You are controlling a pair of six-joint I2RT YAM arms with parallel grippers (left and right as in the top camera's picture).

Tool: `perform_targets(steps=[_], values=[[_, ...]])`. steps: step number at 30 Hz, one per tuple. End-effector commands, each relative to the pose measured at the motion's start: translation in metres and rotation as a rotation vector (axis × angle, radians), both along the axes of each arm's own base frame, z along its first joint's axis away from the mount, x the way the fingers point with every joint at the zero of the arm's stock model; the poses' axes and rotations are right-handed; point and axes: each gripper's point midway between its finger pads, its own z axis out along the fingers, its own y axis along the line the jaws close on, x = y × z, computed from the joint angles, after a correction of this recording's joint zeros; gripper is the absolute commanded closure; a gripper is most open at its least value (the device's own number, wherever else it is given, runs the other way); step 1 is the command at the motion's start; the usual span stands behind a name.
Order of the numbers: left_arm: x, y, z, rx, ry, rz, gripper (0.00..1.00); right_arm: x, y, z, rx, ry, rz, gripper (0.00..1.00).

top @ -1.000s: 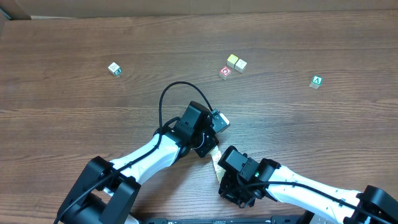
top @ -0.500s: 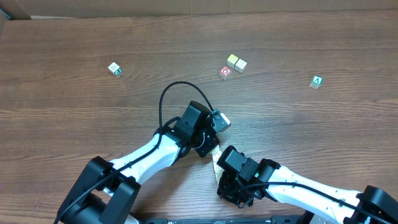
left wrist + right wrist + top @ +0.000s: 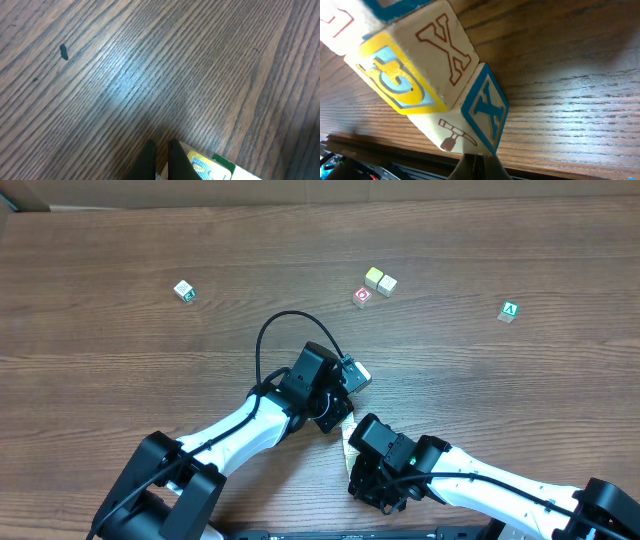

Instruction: Flip 5 blocks

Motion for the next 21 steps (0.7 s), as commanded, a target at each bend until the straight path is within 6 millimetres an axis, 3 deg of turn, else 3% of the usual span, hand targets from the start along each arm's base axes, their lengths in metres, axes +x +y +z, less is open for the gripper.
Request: perform_targets(steps=[1, 21], values=[[-0.019, -0.0077, -0.0051, -0.034, 0.076, -0.051, 0.96, 0.0146, -0.0008, -0.0022, -0.017, -0.071, -0.015, 0.96], [-0.0189, -0.0076, -0.0051, -0.034, 0.075, -0.051, 0.96, 0.0118, 0.0025, -0.0003, 0.011, -0.076, 0.039, 0.96]])
